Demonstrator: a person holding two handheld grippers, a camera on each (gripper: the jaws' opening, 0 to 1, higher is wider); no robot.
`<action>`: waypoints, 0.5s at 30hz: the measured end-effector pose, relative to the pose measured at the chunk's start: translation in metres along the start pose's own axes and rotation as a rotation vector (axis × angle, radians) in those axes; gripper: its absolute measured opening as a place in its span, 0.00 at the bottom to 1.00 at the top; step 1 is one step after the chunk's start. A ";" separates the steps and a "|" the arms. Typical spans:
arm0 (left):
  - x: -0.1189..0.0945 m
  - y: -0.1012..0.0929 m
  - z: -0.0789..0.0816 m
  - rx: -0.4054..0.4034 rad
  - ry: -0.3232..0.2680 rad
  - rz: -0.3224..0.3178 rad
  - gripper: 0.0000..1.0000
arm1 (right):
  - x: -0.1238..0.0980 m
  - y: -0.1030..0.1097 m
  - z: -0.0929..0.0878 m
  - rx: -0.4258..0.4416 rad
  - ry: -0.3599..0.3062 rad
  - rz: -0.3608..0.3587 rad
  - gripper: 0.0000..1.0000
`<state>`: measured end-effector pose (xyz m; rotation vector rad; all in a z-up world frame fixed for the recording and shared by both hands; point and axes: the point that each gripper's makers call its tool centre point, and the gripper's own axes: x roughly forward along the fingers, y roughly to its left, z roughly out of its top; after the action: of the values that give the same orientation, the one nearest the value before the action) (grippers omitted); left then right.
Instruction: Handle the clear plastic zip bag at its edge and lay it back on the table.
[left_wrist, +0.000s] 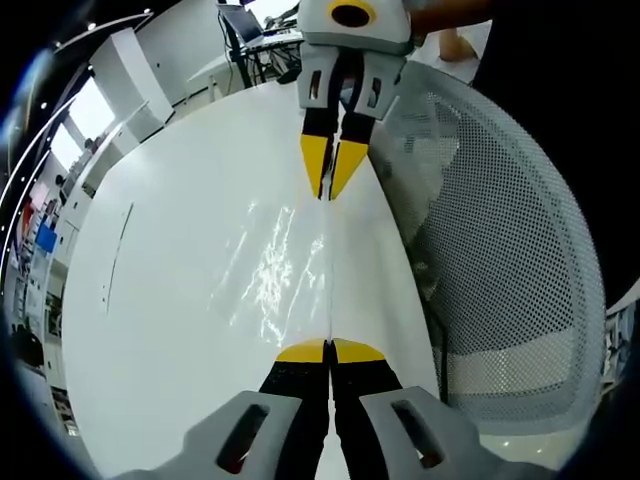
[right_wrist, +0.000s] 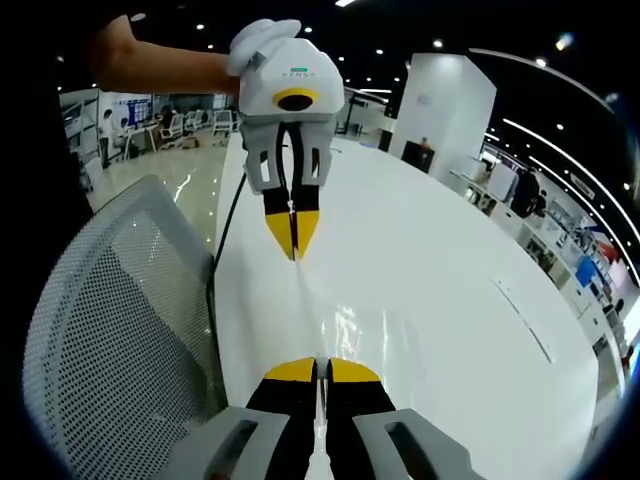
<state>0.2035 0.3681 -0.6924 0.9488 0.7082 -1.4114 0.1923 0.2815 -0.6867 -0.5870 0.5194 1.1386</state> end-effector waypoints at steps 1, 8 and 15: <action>0.000 0.000 0.000 0.000 0.000 0.000 0.00 | 0.000 0.000 0.000 0.000 0.000 -0.001 0.00; 0.000 0.000 -0.001 -0.001 0.002 0.001 0.00 | -0.002 -0.001 -0.001 0.002 0.001 -0.003 0.00; -0.001 0.000 -0.003 -0.005 0.003 0.005 0.00 | -0.003 -0.001 -0.003 0.004 0.001 -0.003 0.00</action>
<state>0.2039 0.3710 -0.6930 0.9482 0.7109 -1.4038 0.1917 0.2769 -0.6869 -0.5854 0.5213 1.1340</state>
